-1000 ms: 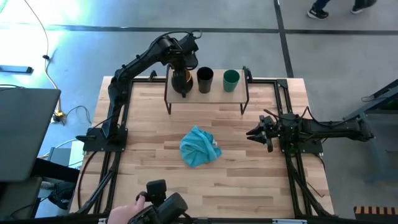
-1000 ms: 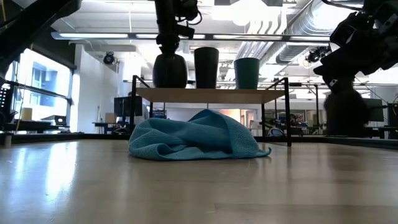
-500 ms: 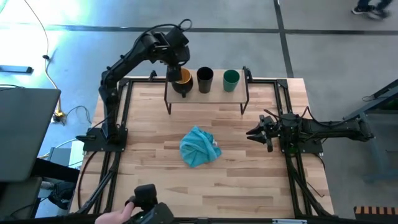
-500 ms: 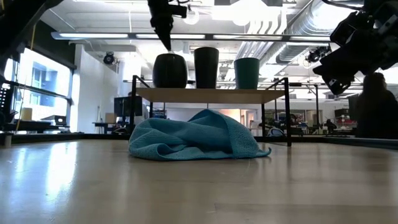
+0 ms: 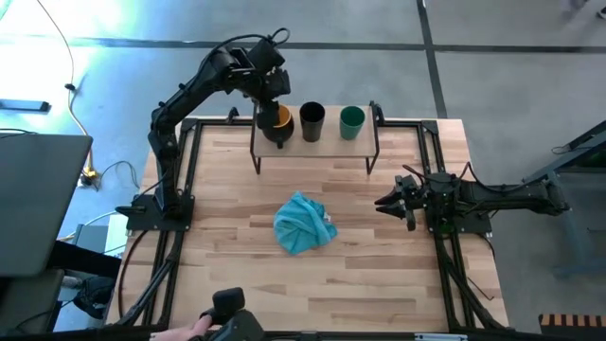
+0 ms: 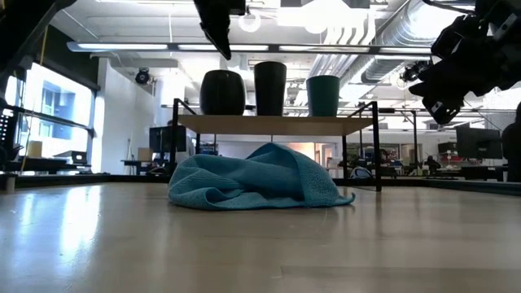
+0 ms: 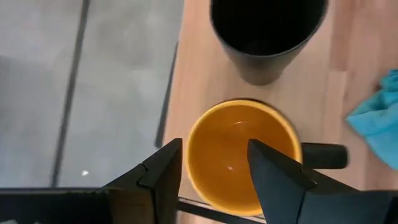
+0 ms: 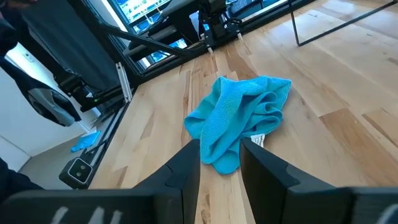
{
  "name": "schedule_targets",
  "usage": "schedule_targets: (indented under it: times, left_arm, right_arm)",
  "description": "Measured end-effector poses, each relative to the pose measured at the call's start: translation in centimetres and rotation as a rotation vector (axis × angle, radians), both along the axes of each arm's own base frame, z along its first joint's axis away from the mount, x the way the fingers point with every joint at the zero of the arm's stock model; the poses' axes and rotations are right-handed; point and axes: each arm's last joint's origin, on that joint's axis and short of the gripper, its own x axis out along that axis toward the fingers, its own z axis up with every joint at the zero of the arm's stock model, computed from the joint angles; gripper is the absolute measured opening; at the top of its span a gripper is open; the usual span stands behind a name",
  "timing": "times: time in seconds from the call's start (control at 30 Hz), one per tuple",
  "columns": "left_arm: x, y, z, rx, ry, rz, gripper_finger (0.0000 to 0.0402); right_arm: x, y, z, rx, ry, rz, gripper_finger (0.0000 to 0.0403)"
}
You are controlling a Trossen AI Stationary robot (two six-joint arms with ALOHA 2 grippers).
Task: Stack small to large cups/mugs on shelf
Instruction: Return to Home Position
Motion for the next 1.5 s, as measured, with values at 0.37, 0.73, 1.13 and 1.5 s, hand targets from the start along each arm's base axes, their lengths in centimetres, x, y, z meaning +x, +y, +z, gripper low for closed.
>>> schedule_targets:
  times: [0.37,0.73,1.13,1.5]
  left_arm:
    - [1.0,-1.9,-1.0,-0.133,0.017,-0.003,0.017]
    - [3.4,-4.9,-0.8,-0.052,0.018,-0.048,0.017]
    - [4.4,-7.0,-0.8,0.046,0.076,-0.015,0.017]
    - [6.0,-9.0,-3.8,0.107,0.258,-0.118,0.017]
  right_arm:
    - [0.0,0.0,0.0,0.016,-0.001,-0.003,0.0103]
    - [0.0,0.0,0.0,0.016,-0.001,-0.003,0.0103]
    - [0.0,0.1,0.0,0.011,-0.002,0.016,0.0103]
    - [0.0,0.1,0.0,0.005,0.003,0.017,0.0103]
